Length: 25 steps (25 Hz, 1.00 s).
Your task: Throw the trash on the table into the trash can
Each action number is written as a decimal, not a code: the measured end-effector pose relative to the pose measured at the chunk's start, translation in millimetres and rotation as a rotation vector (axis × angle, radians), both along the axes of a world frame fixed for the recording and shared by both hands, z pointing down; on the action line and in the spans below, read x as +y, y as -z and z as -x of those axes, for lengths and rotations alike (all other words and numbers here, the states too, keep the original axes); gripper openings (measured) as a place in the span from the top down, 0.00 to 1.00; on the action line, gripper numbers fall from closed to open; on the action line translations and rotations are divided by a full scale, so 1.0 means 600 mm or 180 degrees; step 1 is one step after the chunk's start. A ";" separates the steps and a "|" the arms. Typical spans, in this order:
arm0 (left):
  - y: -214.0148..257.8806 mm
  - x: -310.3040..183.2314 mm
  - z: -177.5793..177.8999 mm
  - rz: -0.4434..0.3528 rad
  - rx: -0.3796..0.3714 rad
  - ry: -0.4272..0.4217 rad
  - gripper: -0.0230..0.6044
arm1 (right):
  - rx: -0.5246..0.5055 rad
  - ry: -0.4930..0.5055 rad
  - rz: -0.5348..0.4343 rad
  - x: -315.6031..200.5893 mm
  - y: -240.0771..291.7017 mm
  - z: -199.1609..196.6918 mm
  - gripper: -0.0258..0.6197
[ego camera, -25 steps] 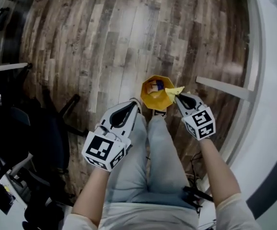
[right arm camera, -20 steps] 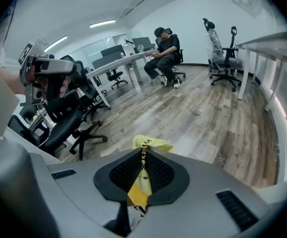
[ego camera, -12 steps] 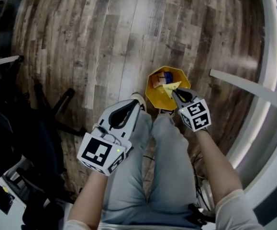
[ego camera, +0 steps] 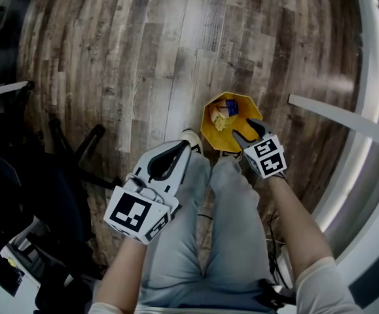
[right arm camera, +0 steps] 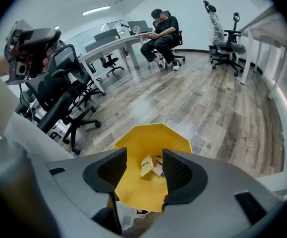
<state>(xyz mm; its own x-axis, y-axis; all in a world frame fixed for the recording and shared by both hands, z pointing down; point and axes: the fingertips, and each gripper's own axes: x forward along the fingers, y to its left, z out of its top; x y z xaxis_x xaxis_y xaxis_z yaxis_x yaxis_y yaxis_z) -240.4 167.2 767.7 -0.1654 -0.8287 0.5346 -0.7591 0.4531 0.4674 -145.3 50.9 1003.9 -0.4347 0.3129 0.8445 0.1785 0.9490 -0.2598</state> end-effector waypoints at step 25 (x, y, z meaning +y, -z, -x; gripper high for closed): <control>0.392 -0.046 -0.003 -0.0184 -0.0220 0.0112 0.96 | -0.1120 -0.0064 0.0619 -0.041 0.657 0.068 0.89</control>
<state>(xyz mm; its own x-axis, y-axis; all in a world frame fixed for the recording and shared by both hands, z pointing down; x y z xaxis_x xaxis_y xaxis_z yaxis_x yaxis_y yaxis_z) -238.3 139.8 532.5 -0.2297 -0.8509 0.4724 -0.7745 0.4537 0.4407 -185.9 26.6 609.8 -0.6945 0.4407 0.5687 0.2705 0.8924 -0.3612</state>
